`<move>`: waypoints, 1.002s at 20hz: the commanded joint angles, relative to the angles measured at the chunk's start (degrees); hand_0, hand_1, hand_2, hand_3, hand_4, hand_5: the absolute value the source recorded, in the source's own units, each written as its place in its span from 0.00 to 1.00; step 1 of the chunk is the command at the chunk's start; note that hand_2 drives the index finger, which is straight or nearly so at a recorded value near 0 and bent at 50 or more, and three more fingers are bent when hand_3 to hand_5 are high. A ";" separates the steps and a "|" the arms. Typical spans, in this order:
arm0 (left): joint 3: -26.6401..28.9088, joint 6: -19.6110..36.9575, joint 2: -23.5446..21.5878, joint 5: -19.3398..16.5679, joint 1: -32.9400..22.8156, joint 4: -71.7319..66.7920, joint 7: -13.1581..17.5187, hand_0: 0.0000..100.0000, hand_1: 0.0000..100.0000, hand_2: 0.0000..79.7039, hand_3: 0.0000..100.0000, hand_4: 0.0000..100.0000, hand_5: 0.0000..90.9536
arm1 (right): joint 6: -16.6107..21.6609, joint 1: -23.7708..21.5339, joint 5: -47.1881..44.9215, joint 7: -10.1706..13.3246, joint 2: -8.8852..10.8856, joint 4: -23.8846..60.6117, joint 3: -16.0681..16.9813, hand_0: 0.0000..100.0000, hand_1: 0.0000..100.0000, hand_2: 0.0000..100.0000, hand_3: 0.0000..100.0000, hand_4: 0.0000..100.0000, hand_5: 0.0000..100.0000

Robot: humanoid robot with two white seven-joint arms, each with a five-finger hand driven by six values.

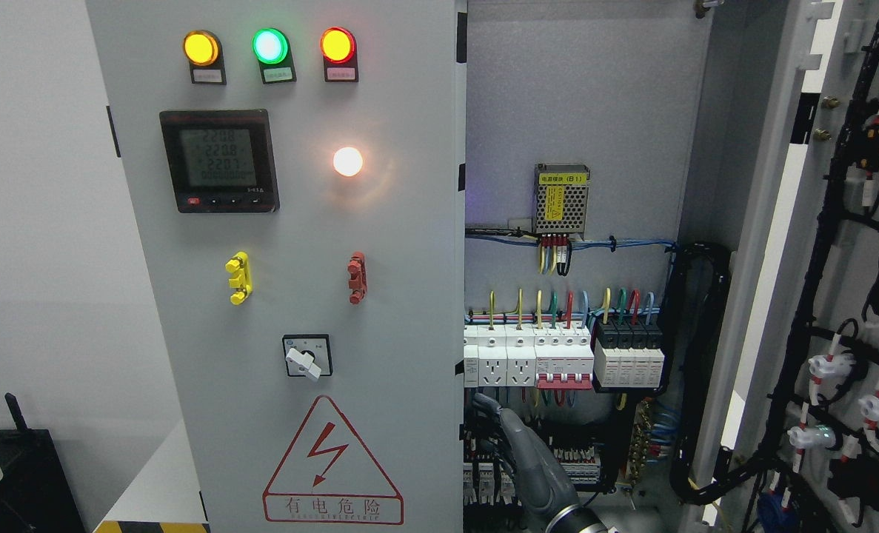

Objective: Open door with both hands

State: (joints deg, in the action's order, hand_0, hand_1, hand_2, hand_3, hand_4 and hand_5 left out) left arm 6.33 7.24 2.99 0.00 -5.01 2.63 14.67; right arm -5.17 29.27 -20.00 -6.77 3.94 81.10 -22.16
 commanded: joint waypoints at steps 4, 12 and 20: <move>0.00 0.06 0.00 -1.49 0.00 -0.08 0.00 0.00 0.00 0.00 0.00 0.03 0.00 | 0.08 0.43 -0.13 -0.97 0.01 -0.24 -0.42 0.11 0.00 0.00 0.00 0.00 0.00; 0.00 0.06 0.00 -1.49 0.00 0.01 0.00 0.00 0.00 0.00 0.00 0.03 0.00 | 0.08 1.40 -0.13 -0.97 0.01 -0.95 -0.42 0.11 0.00 0.00 0.00 0.00 0.00; 0.00 -0.03 0.00 -1.49 0.00 0.01 0.00 0.00 0.00 0.00 0.00 0.03 0.00 | 0.08 1.93 -0.66 -1.06 0.01 -1.38 -1.65 0.11 0.00 0.00 0.00 0.00 0.00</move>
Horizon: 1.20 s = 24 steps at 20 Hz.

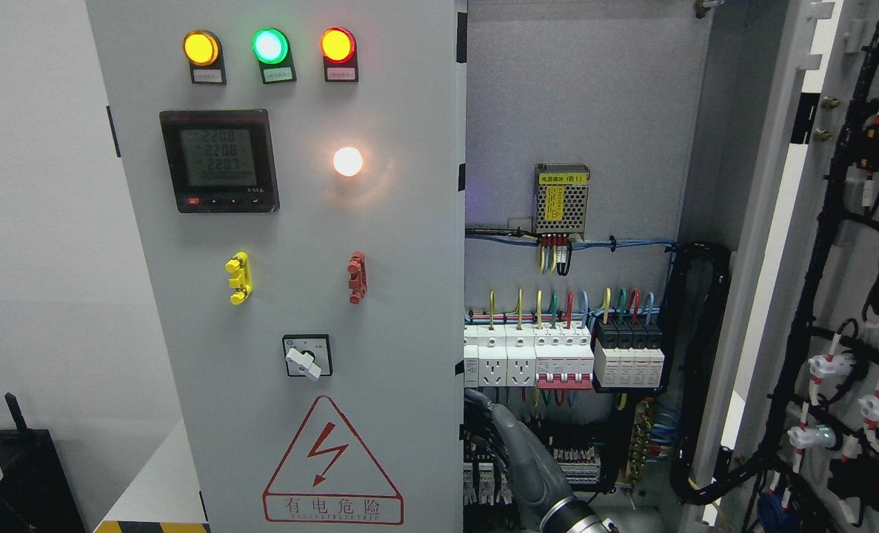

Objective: Open door with both hands

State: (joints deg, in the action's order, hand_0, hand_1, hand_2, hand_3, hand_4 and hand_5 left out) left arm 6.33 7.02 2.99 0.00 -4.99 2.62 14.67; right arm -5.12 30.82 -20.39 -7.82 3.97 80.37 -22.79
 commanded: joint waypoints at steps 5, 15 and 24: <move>0.00 0.27 0.00 -1.49 -0.02 0.01 0.00 0.00 0.00 0.00 0.00 0.03 0.00 | 0.02 1.25 -0.27 0.00 -0.01 -1.88 -1.12 0.11 0.00 0.00 0.00 0.00 0.00; 0.00 0.27 0.00 -1.49 -0.02 0.01 0.00 0.00 0.00 0.00 0.00 0.03 0.00 | 0.02 1.87 -0.53 -0.09 0.07 -3.29 -1.12 0.11 0.00 0.00 0.00 0.00 0.00; 0.00 0.27 0.00 -1.49 -0.02 -0.07 0.00 0.00 0.00 0.00 0.00 0.03 0.00 | 0.02 2.31 -0.62 -3.87 -0.01 -3.82 -1.03 0.11 0.00 0.00 0.00 0.00 0.00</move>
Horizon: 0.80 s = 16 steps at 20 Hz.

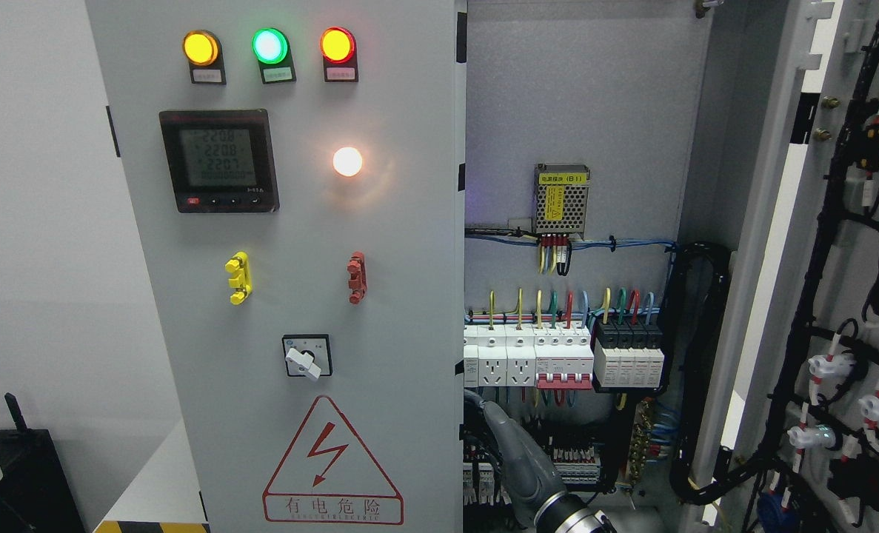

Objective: Open door with both hands

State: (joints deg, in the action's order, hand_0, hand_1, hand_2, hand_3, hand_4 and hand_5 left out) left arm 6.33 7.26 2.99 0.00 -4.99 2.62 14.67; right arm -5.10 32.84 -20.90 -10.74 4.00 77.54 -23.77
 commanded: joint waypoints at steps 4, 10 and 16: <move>0.00 0.03 0.00 -1.49 -0.02 -0.07 0.00 0.00 0.00 0.00 0.00 0.03 0.00 | 0.18 0.38 -0.10 -1.13 0.04 -1.34 0.13 0.11 0.00 0.00 0.00 0.00 0.00; 0.00 0.03 0.00 -1.49 -0.02 0.01 0.00 0.00 0.00 0.00 0.00 0.03 0.00 | 0.62 1.79 -0.10 -1.22 0.04 -2.39 0.48 0.11 0.00 0.00 0.00 0.00 0.00; 0.00 -0.06 0.00 -1.49 -0.02 0.01 0.00 0.00 0.00 0.00 0.00 0.03 0.00 | 0.36 1.79 -0.19 -1.39 0.04 -2.39 0.22 0.11 0.00 0.00 0.00 0.00 0.00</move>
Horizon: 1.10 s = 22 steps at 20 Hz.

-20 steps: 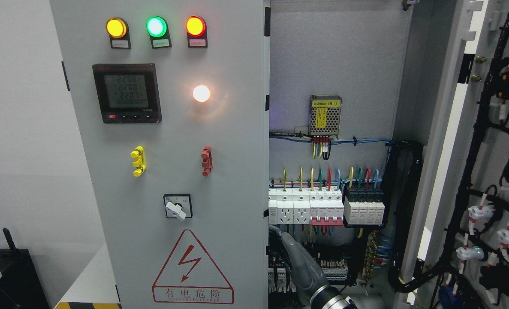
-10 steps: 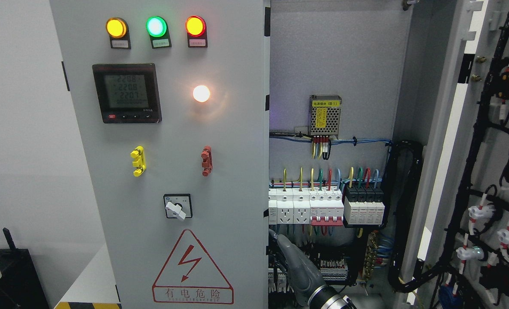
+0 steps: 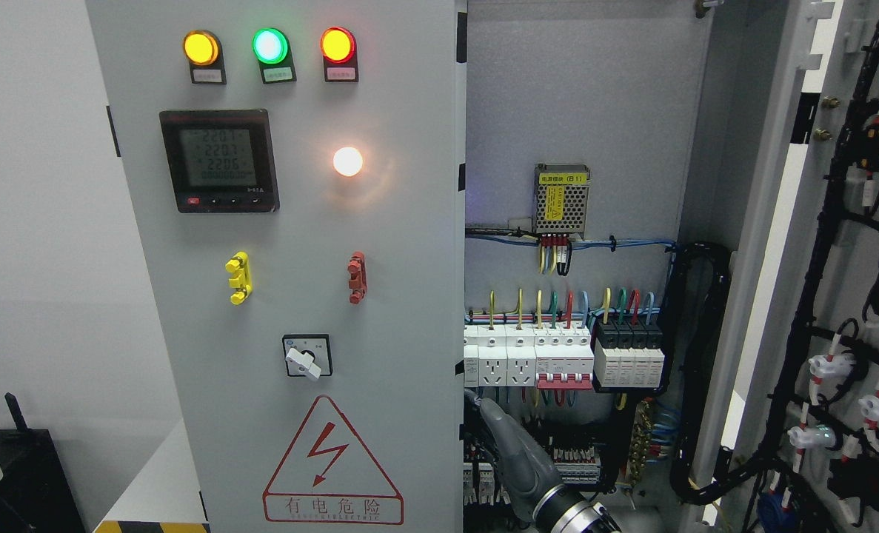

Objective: Open door with both hands

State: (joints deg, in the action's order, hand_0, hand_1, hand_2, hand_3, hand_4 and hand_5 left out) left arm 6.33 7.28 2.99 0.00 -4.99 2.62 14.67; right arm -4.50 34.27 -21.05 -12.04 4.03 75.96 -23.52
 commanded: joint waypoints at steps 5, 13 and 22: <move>0.00 0.01 0.00 -1.49 0.07 0.01 0.00 0.00 0.00 0.00 0.00 0.03 0.00 | -0.69 0.36 -2.76 -2.36 0.19 -0.99 -0.21 0.11 0.00 0.00 0.00 0.00 0.00; 0.00 -0.08 0.00 -1.49 -0.02 0.01 0.00 0.00 0.00 0.00 0.00 0.03 0.00 | -0.69 0.53 -3.30 -4.56 0.45 -1.52 -0.04 0.11 0.00 0.00 0.00 0.00 0.00; 0.00 0.01 0.00 -1.49 -0.02 0.01 0.00 0.00 0.00 0.00 0.00 0.03 0.00 | -0.69 1.41 -3.91 -6.32 0.45 -2.75 0.14 0.11 0.00 0.00 0.00 0.00 0.00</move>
State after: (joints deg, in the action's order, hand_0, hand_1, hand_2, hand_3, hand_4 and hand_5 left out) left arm 6.33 7.32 2.99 0.00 -5.01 2.62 14.67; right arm -5.24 35.16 -24.31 -17.95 4.39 74.43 -23.52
